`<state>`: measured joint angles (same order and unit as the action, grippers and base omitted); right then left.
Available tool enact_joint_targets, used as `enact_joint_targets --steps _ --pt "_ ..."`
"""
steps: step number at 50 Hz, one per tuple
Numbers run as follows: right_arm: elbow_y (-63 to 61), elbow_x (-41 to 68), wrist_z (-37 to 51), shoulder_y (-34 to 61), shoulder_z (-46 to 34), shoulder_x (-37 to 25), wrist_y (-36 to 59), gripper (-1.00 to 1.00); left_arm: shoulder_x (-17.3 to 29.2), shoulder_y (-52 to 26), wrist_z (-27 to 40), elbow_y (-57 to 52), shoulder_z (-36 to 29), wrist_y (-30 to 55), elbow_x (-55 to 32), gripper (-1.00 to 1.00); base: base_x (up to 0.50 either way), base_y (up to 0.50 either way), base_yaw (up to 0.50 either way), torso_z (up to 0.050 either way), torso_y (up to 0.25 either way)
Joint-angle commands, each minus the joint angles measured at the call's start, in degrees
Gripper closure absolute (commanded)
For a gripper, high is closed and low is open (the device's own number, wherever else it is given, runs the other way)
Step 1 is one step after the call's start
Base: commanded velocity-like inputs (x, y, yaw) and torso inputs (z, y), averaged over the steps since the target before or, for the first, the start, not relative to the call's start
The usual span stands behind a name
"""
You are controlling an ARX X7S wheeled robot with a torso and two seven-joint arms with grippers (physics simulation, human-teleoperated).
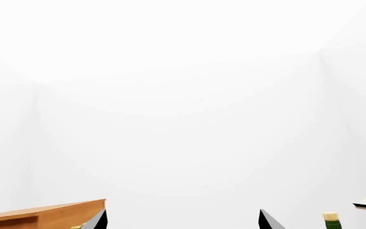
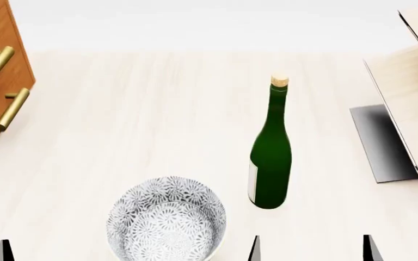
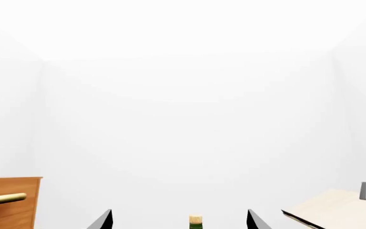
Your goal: Put the wine bottle on the wine rack.
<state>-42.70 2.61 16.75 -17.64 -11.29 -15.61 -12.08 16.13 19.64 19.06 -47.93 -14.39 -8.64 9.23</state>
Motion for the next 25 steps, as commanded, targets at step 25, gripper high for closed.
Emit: enact_joint_targets --steps 25 --pt "0.9 -0.09 0.95 0.1 -0.97 -0.86 -0.54 -1.0 0.95 0.2 0.94 0.02 -0.79 -0.35 -0.22 -1.0 0.13 0.0 0.0 0.0 0.0"
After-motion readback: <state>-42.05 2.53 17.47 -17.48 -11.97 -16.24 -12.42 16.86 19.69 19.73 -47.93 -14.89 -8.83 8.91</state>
